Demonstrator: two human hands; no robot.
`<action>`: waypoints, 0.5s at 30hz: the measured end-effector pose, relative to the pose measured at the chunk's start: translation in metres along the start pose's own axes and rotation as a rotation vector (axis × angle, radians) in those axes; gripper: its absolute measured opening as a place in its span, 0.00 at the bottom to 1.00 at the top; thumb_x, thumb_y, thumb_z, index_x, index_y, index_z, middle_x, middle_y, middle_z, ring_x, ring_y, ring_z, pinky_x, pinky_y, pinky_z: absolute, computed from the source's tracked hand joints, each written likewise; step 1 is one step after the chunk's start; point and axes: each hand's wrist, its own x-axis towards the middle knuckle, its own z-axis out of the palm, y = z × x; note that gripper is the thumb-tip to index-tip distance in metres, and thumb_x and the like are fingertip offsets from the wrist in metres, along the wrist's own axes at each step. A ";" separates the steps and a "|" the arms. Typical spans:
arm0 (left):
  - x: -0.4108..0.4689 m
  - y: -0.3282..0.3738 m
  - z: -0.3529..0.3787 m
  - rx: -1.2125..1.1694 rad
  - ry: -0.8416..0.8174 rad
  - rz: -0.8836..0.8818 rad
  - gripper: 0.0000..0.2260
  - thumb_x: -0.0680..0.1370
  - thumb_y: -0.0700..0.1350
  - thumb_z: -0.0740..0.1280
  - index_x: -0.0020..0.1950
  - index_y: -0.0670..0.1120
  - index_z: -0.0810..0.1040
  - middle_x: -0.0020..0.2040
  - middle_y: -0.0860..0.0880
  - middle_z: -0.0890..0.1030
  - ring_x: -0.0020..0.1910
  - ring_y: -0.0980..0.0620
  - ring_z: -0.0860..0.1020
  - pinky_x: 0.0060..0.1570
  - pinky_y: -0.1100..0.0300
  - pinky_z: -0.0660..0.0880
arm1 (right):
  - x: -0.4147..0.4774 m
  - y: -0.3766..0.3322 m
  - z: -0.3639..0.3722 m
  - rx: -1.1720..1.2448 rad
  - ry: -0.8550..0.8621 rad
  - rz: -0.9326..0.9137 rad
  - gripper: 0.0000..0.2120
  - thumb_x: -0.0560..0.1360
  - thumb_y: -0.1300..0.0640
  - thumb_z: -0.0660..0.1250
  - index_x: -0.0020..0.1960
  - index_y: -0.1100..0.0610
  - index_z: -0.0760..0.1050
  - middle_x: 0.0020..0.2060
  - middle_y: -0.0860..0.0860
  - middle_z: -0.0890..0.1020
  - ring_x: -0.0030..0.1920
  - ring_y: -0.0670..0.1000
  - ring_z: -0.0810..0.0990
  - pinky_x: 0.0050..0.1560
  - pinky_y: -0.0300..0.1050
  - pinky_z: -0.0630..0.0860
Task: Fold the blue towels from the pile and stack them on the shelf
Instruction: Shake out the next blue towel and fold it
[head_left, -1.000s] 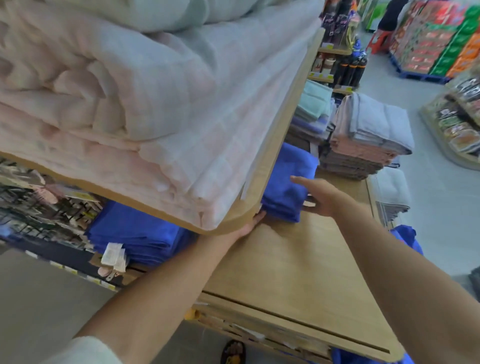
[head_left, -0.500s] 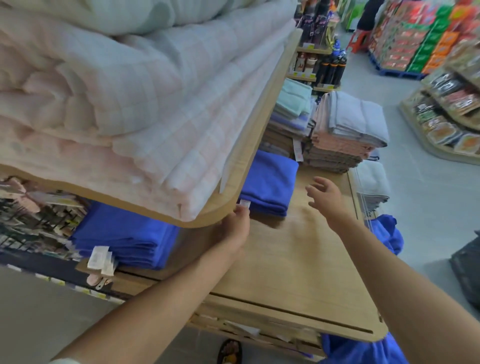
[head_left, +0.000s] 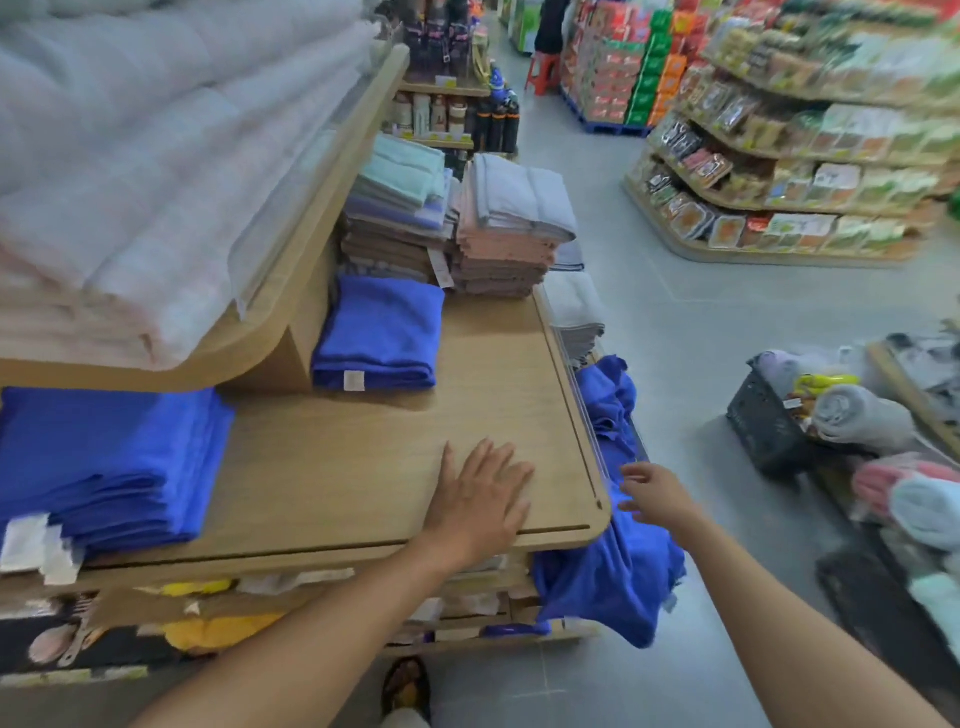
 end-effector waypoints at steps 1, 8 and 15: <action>0.000 0.000 0.000 0.010 0.007 -0.004 0.23 0.79 0.63 0.49 0.74 0.62 0.61 0.80 0.54 0.60 0.81 0.48 0.54 0.75 0.32 0.44 | -0.005 0.015 0.005 -0.047 -0.051 0.048 0.20 0.81 0.65 0.64 0.72 0.60 0.70 0.55 0.57 0.77 0.37 0.54 0.80 0.34 0.43 0.74; -0.002 0.004 -0.003 0.019 0.034 -0.020 0.23 0.79 0.64 0.50 0.73 0.63 0.61 0.79 0.55 0.61 0.80 0.49 0.55 0.76 0.34 0.46 | -0.022 0.074 0.030 -0.361 0.058 -0.017 0.12 0.79 0.54 0.67 0.60 0.57 0.78 0.43 0.51 0.83 0.43 0.53 0.80 0.37 0.42 0.71; -0.001 0.004 -0.002 0.007 0.032 -0.024 0.23 0.78 0.64 0.50 0.74 0.63 0.61 0.79 0.55 0.61 0.80 0.50 0.54 0.76 0.34 0.47 | -0.025 0.049 -0.002 -0.065 0.228 -0.126 0.09 0.81 0.61 0.58 0.43 0.60 0.71 0.39 0.55 0.76 0.36 0.51 0.71 0.35 0.46 0.66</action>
